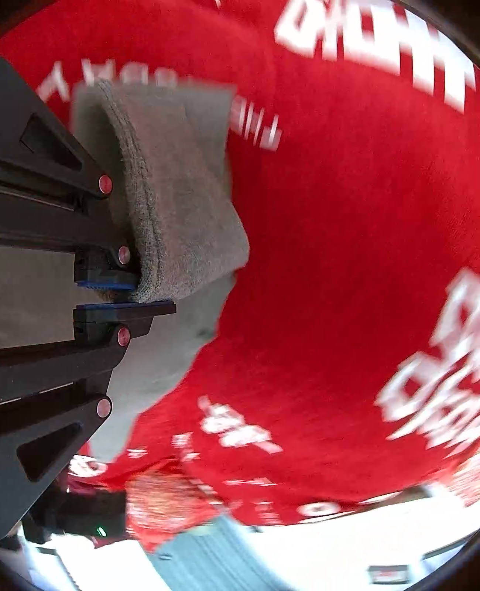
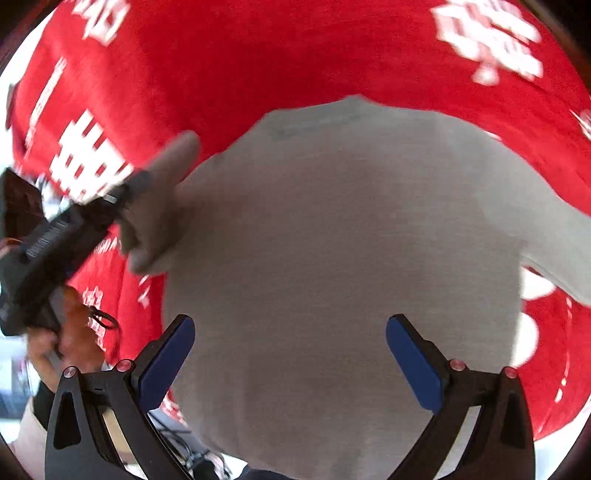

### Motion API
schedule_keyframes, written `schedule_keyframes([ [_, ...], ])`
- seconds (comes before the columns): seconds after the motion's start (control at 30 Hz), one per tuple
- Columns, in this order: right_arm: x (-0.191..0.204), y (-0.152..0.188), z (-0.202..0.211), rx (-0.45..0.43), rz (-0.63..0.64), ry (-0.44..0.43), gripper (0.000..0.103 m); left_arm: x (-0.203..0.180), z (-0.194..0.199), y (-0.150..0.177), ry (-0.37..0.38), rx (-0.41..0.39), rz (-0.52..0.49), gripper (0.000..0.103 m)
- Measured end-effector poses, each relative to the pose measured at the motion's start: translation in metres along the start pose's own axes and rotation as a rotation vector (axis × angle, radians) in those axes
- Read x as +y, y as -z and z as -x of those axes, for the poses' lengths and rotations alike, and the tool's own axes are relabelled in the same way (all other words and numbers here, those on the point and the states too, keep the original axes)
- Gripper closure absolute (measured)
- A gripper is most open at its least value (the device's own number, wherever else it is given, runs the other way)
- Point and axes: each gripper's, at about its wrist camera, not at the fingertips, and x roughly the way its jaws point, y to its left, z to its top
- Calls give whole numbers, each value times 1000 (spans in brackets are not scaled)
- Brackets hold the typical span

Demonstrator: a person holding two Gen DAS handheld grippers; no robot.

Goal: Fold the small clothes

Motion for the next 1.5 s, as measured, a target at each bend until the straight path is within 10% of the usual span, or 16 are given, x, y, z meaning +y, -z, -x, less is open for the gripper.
schedule_keyframes([
  [0.3,-82,5,-9,36,-154,34,0,-69,-137,52,-200,304,-184,97],
  [0.4,-71,3,-13,18,-126,-1,0,-66,-129,59,-212,327,-185,73],
  [0.43,-63,0,-13,2,-104,-21,0,-68,-122,60,-218,322,-190,49],
  [0.5,-41,-7,-16,16,-11,-26,0,-72,-94,58,-260,271,-232,28],
  [0.83,125,-23,-102,-96,824,461,0,38,23,32,-537,177,-76,28],
  [0.9,131,-23,-122,-102,891,534,12,66,28,36,-590,191,-9,28],
  [0.93,130,-27,-128,-100,897,555,41,72,27,38,-600,195,7,28],
  [0.97,130,-36,-128,-84,865,528,94,77,25,41,-610,203,20,28],
  [1.2,18,-87,-63,-149,107,25,97,70,2,44,-577,228,22,28],
  [1.3,-42,-84,-64,-119,-197,-116,88,68,-10,29,-549,233,25,28],
  [1.4,-79,-75,-68,-106,-381,-186,41,77,-22,9,-531,237,52,28],
  [1.5,-93,-69,-63,-134,-437,-213,35,90,-36,-4,-504,264,82,28],
])
